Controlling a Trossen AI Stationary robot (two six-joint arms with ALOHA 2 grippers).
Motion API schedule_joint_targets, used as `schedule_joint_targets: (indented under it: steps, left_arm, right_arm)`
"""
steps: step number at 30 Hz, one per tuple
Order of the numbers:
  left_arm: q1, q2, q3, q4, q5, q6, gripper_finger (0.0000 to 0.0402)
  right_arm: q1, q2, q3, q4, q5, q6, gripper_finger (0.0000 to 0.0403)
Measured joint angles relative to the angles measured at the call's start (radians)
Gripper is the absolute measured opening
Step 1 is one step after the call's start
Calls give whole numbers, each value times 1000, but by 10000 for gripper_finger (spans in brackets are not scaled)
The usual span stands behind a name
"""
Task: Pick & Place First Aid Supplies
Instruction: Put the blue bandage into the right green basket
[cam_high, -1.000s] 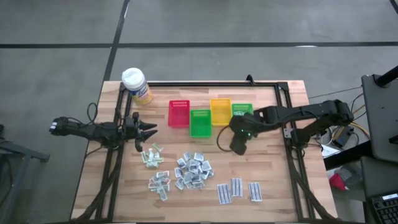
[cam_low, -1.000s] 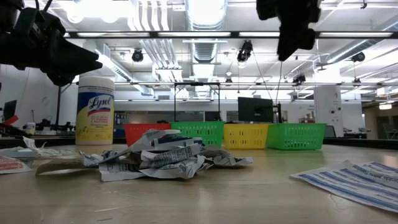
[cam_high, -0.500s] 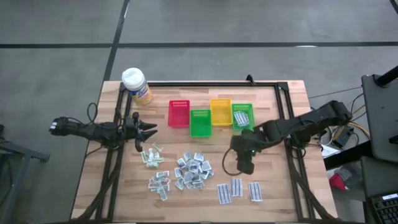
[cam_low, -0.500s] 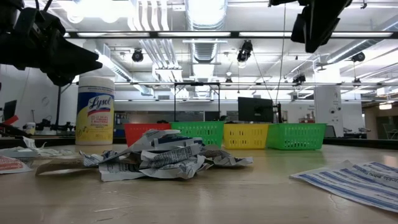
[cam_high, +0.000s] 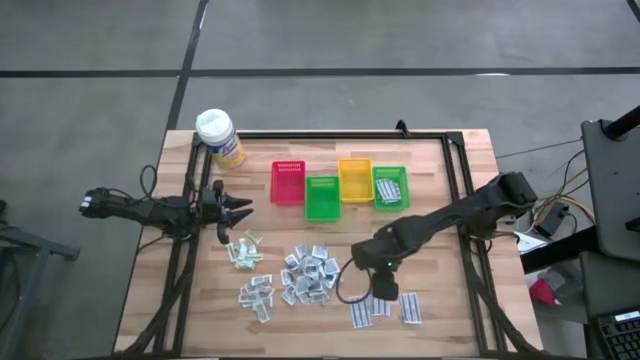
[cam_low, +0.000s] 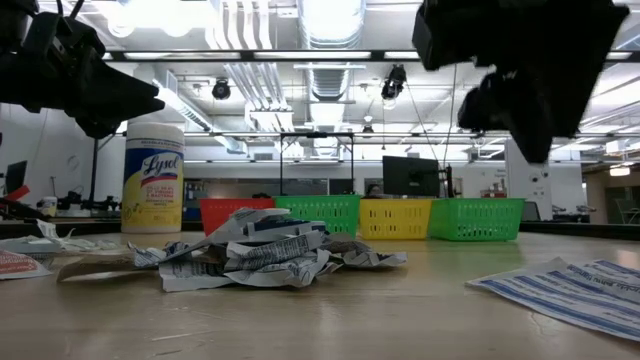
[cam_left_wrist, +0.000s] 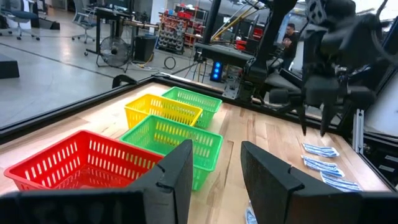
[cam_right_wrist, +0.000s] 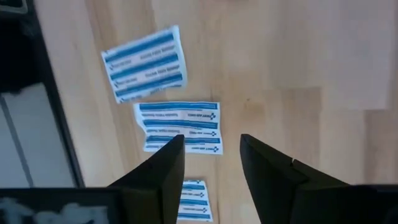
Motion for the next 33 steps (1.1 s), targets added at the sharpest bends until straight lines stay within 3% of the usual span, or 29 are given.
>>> schedule_joint_targets:
  steps: [7, 20, 33]
  left_arm:
    - [0, 0, 0, 0, 0, 0, 131]
    - [0, 0, 0, 0, 0, 0, 131]
    - [0, 0, 0, 0, 0, 0, 131]
  right_arm:
    - [-1, 75, 0, 7, -38, -19, 162]
    - [-1, 75, 4, 18, -41, -12, 162]
    - [11, 74, -18, 21, 19, -58, 162]
